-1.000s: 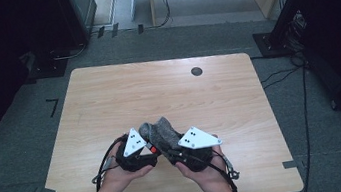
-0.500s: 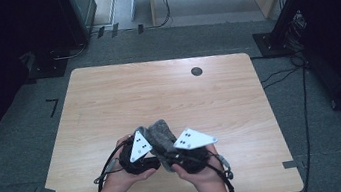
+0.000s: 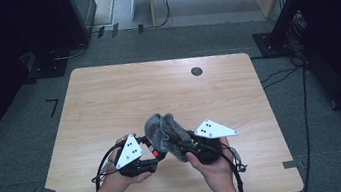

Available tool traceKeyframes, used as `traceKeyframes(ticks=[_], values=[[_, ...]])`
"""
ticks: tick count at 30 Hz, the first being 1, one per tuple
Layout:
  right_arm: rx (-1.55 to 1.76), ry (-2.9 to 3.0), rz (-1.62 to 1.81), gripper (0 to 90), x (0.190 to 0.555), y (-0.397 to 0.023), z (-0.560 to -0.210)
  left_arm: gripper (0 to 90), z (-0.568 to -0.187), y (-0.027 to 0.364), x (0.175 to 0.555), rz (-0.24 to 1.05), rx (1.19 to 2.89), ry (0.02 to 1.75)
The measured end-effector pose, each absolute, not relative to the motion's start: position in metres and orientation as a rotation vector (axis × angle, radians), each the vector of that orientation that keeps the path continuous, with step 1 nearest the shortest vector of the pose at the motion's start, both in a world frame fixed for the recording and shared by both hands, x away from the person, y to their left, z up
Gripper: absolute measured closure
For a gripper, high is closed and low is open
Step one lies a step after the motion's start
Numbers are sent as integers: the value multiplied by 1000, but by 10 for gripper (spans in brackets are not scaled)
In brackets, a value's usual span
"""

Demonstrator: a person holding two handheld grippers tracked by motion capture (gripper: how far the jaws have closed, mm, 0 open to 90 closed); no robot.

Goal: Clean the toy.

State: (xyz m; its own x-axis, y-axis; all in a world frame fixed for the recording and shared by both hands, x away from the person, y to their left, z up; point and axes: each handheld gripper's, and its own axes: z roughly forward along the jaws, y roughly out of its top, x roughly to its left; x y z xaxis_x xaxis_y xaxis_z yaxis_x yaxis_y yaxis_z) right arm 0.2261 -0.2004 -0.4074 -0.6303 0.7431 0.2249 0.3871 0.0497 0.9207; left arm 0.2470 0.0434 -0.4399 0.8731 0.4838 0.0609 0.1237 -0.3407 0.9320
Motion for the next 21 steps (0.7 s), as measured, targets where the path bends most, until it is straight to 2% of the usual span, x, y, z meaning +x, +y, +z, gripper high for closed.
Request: traceKeyframes(ticks=[5,7,12,15,18,21], values=[[1191,1997,1558,682,228,-210,-409,339,-439,45,248,422,1905,453],[1120,2002,1695,682,221,-206,-401,339,-444,42,248,461,1932,462],[1078,2036,1657,681,218,-194,-397,338,-440,45,243,460,1883,417],[1208,1991,1548,685,228,-210,-407,338,-435,52,243,422,1828,396],[1247,1956,1635,683,227,-220,-407,338,-435,53,245,428,1832,401],[1146,1958,1711,678,219,-211,-397,339,-438,50,244,434,1857,394]])
